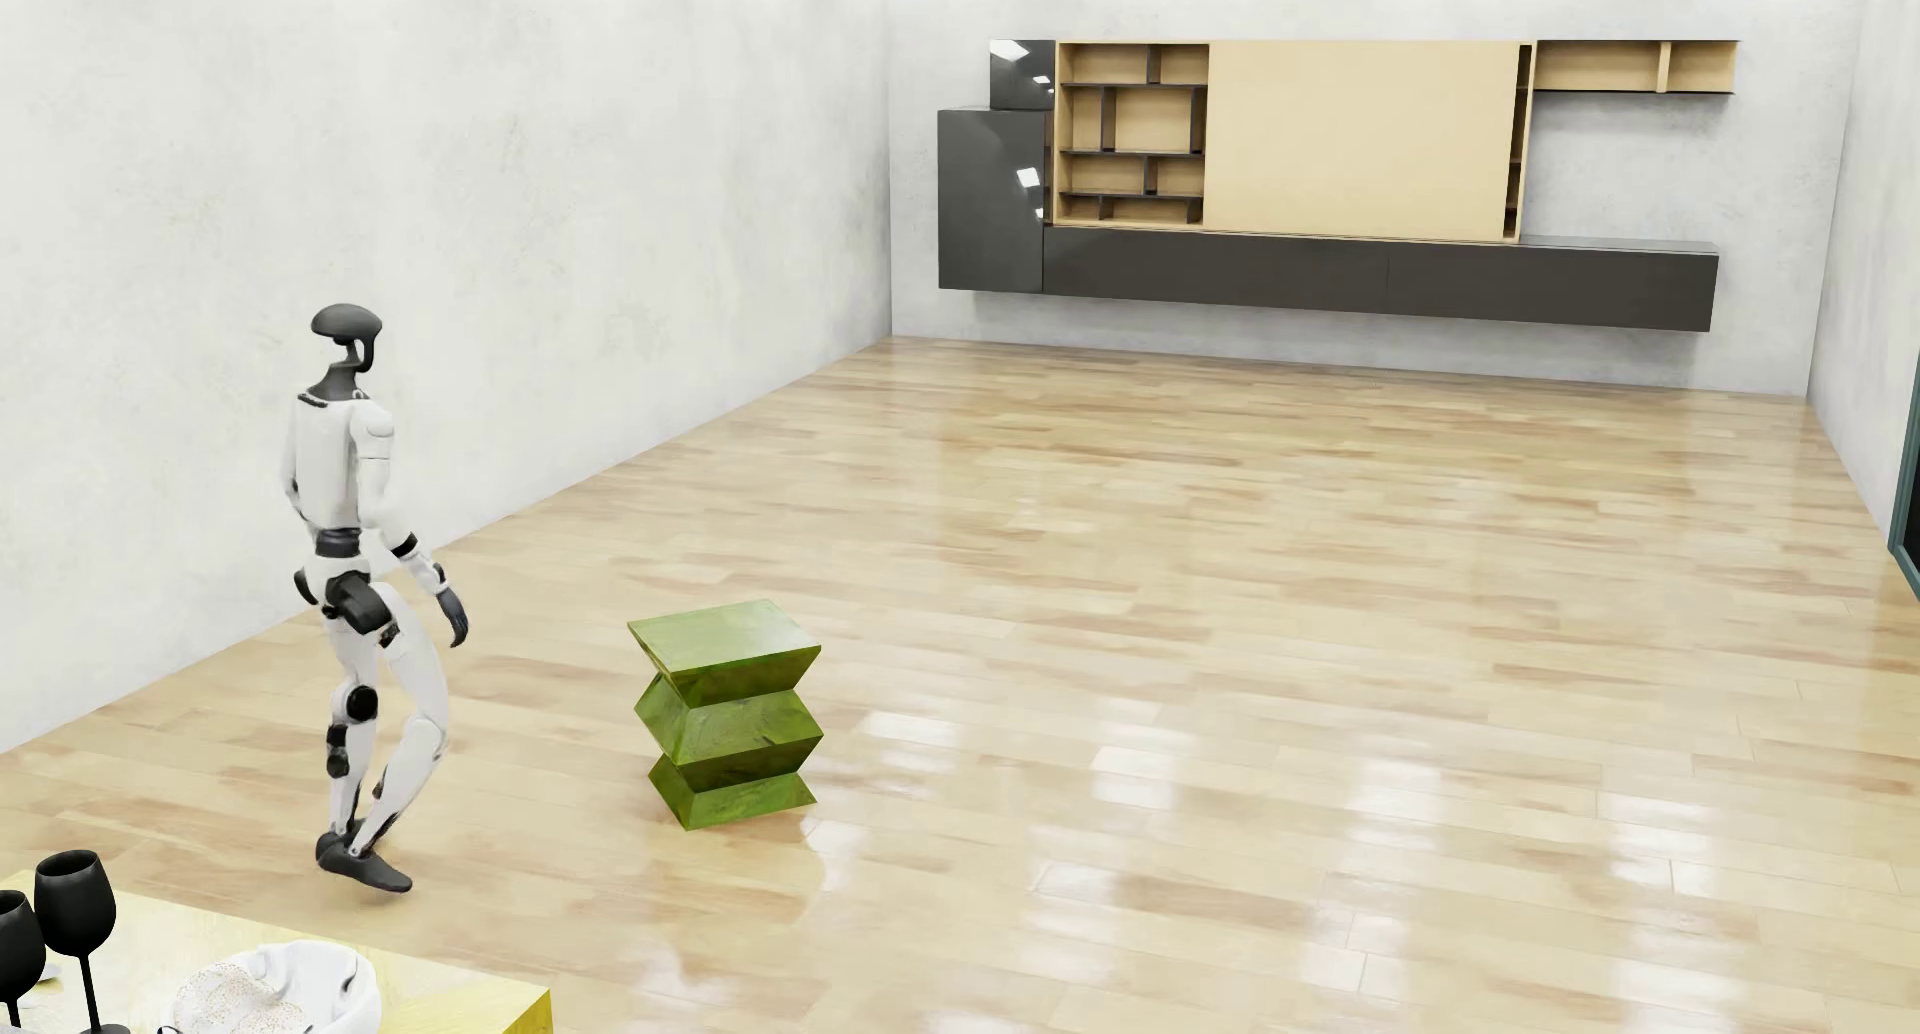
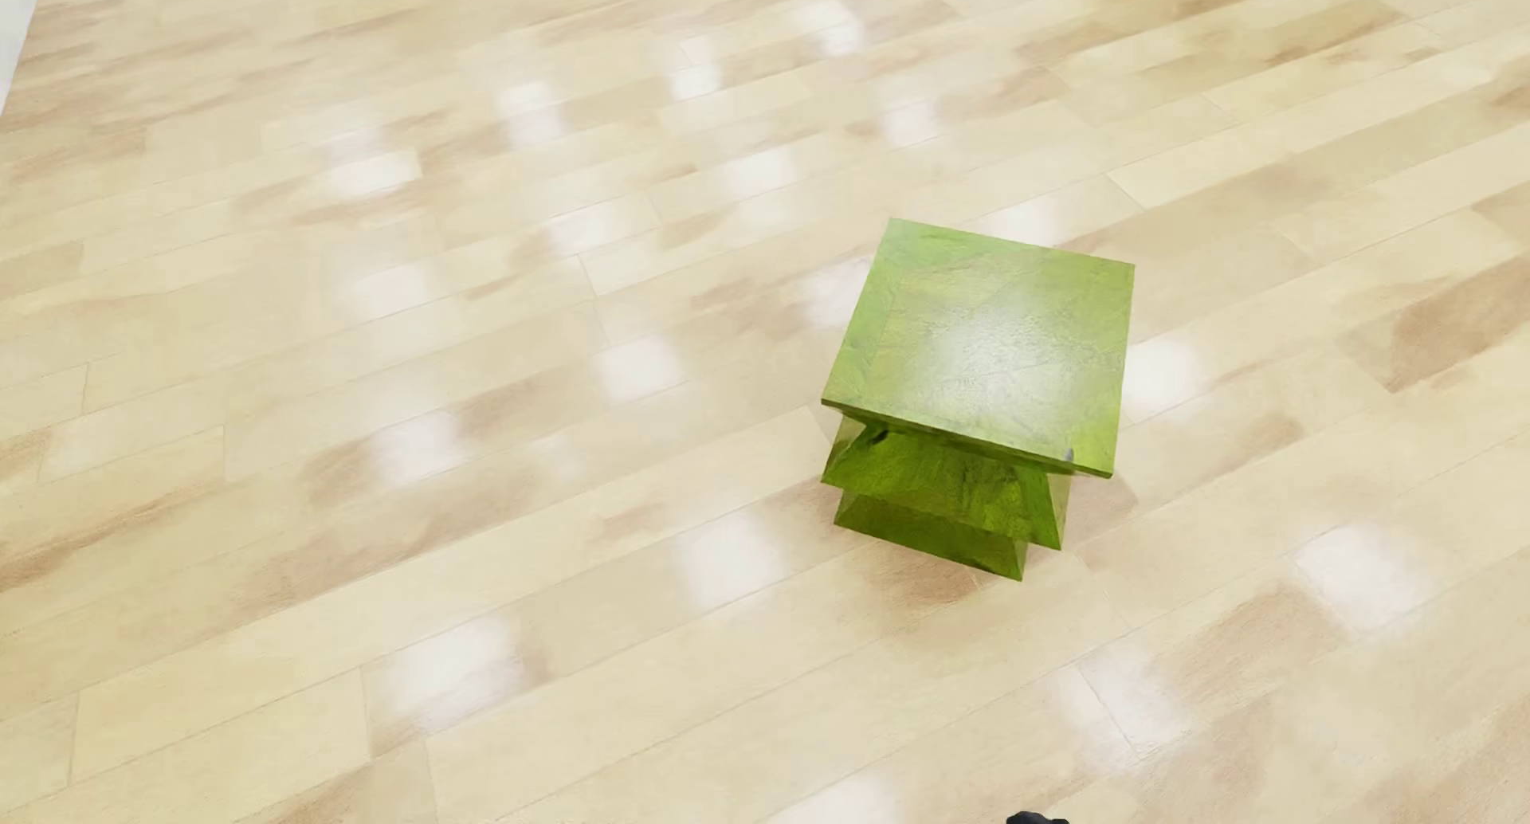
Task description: Head to the endtable
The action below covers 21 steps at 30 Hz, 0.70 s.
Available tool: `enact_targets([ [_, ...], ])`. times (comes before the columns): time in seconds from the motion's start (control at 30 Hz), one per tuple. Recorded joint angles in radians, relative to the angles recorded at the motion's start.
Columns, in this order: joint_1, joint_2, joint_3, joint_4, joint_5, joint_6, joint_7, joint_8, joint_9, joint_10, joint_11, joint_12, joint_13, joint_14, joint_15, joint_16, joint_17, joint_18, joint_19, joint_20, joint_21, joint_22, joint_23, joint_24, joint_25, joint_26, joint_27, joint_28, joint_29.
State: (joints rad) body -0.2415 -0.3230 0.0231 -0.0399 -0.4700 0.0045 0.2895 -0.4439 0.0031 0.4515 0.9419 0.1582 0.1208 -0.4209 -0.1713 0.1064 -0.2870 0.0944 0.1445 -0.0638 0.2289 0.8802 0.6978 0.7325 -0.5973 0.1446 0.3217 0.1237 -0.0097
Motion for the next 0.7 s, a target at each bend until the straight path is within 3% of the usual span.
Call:
enact_targets([
  [0.03,0.006,-0.021,-0.001,-0.014,-0.009,-0.009,-0.020,0.027,0.002,-0.002,0.037,0.018,-0.007,0.005,-0.016,-0.007,-0.008,-0.001,0.004,0.036,0.037,-0.007,0.029,-0.034,-0.026,-0.018,-0.002,0.036,0.051],
  [0.07,0.011,-0.040,-0.001,-0.022,0.013,-0.016,-0.037,0.075,0.004,-0.005,0.042,0.034,-0.008,0.010,-0.069,-0.014,0.005,-0.004,-0.007,0.069,0.033,-0.016,0.041,-0.065,-0.033,-0.024,-0.001,0.051,0.044],
  [0.17,0.034,-0.013,0.007,-0.021,0.112,-0.031,-0.067,0.147,-0.004,-0.055,-0.200,0.077,0.005,0.040,-0.161,-0.027,0.125,-0.022,0.008,0.140,-0.084,-0.052,0.009,-0.105,0.059,0.004,-0.029,-0.009,-0.135],
  [0.2,0.039,0.025,0.009,-0.014,0.142,-0.036,-0.075,0.131,-0.009,-0.073,-0.304,0.088,-0.001,0.050,-0.150,-0.027,0.154,-0.029,-0.029,0.152,-0.078,-0.062,-0.002,-0.102,0.068,0.016,-0.043,-0.041,-0.161],
  [0.3,0.029,0.133,0.012,0.026,0.213,-0.040,-0.087,0.059,-0.019,-0.065,-0.514,0.113,-0.073,0.059,-0.148,-0.025,0.187,-0.049,-0.063,0.194,0.058,-0.075,0.005,-0.071,-0.011,0.030,-0.052,-0.070,-0.123],
  [0.37,0.021,0.164,0.020,0.065,0.264,-0.028,-0.089,0.049,-0.022,-0.045,-0.588,0.106,-0.124,0.055,-0.113,-0.066,0.194,-0.062,-0.073,0.304,0.139,-0.067,0.027,-0.099,-0.039,0.068,-0.042,-0.033,-0.060],
  [0.43,0.019,0.153,0.031,0.099,0.295,-0.017,-0.075,0.066,-0.023,-0.033,-0.580,0.085,-0.168,0.046,-0.117,-0.111,0.176,-0.073,-0.086,0.387,0.209,-0.068,0.037,-0.126,-0.048,0.075,-0.044,-0.012,-0.027],
  [0.5,0.021,0.148,0.035,0.124,0.317,-0.009,-0.067,0.077,-0.022,-0.022,-0.562,0.074,-0.195,0.041,-0.131,-0.121,0.152,-0.083,-0.098,0.369,0.246,-0.066,0.065,-0.083,-0.029,0.050,-0.035,-0.032,-0.028],
  [0.63,0.020,0.169,0.021,0.144,0.338,-0.002,-0.098,0.045,-0.024,-0.017,-0.565,0.024,-0.146,0.047,-0.146,-0.100,0.111,-0.104,-0.117,0.267,0.198,-0.064,0.093,0.029,0.049,0.013,0.021,-0.133,-0.066],
  [0.7,0.019,0.174,0.013,0.148,0.343,0.001,-0.110,0.033,-0.024,-0.015,-0.562,0.003,-0.104,0.048,-0.153,-0.098,0.094,-0.112,-0.123,0.254,0.177,-0.085,0.117,0.046,0.089,0.010,0.037,-0.122,-0.085],
])
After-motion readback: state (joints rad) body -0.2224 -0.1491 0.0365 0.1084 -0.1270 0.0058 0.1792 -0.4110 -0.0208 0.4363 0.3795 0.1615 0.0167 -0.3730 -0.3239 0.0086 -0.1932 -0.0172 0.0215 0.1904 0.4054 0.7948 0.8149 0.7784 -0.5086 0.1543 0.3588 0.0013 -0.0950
